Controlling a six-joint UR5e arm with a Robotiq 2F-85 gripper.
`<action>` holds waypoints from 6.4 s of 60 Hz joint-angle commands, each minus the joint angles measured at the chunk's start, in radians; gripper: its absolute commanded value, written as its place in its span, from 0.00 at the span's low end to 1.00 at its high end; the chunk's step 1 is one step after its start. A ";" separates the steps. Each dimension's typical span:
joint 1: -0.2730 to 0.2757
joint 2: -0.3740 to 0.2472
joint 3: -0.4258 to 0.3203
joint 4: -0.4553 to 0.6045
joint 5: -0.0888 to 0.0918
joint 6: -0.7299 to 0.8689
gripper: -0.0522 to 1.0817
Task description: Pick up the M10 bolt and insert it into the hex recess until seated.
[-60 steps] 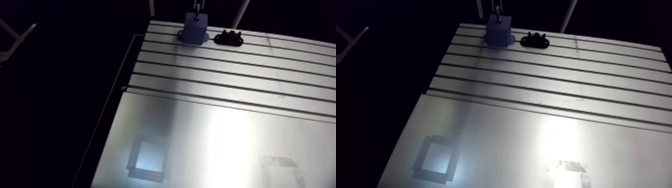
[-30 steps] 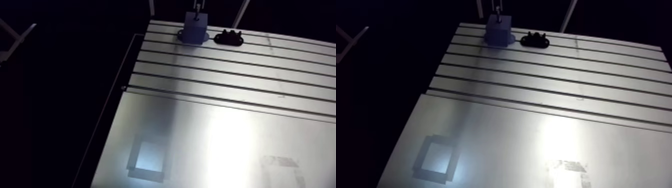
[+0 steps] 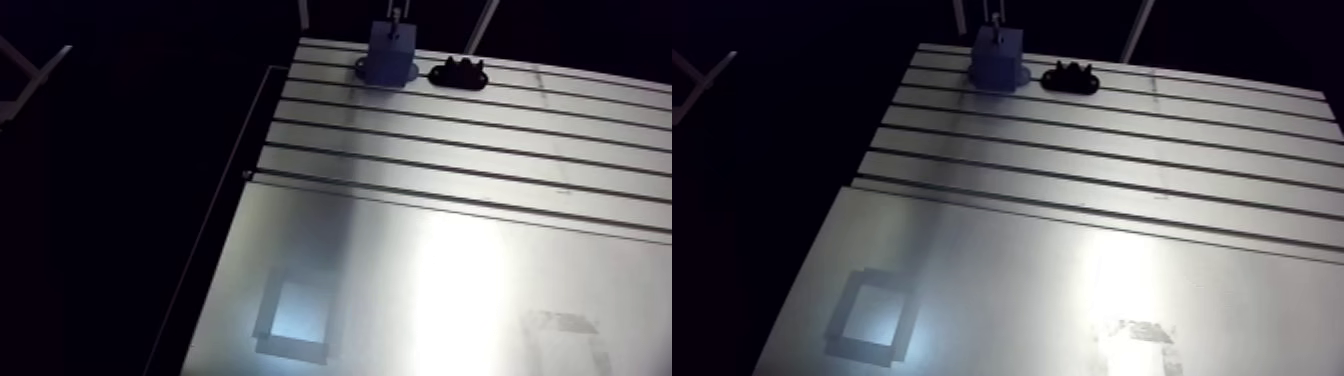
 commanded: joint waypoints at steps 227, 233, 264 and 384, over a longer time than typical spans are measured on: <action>0.001 -0.023 0.010 -0.031 -0.001 0.048 0.06; 0.000 -0.023 0.010 -0.032 -0.002 0.046 0.06; 0.004 -0.018 0.022 -0.035 0.002 0.029 0.35; -0.002 -0.006 0.070 -0.101 0.003 -0.049 0.52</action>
